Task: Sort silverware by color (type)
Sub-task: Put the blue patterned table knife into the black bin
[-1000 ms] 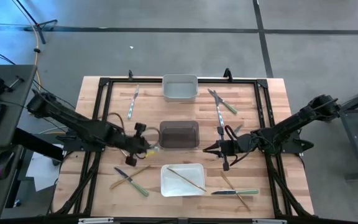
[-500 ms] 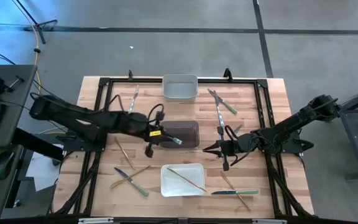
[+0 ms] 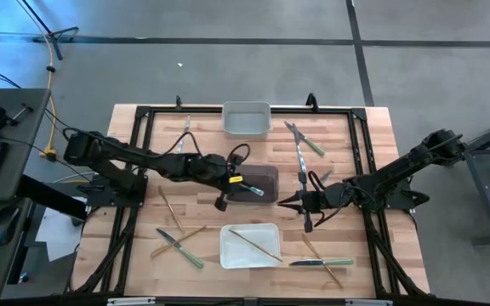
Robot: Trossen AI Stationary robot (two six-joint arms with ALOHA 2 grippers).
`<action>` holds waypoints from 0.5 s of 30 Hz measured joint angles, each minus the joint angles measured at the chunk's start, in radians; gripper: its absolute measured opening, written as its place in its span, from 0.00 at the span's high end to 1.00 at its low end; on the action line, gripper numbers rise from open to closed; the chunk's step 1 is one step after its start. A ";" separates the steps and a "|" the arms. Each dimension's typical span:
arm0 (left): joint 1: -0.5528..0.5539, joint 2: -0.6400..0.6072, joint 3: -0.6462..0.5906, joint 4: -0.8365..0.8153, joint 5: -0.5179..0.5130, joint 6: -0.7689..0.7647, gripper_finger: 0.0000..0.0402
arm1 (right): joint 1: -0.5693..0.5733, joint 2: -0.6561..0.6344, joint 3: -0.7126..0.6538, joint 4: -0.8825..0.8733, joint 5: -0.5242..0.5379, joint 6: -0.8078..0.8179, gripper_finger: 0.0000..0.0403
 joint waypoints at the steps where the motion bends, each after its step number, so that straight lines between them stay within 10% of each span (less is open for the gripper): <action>1: 0.003 0.010 0.000 0.005 0.000 0.004 0.96 | 0.000 0.000 0.000 -0.001 0.000 0.000 1.00; 10: -0.009 -0.013 0.033 -0.001 0.002 0.026 0.96 | 0.000 0.000 0.000 -0.004 0.006 0.007 1.00; 15: -0.030 -0.044 0.064 -0.032 0.001 0.033 0.96 | -0.006 -0.001 0.000 -0.168 0.213 0.186 1.00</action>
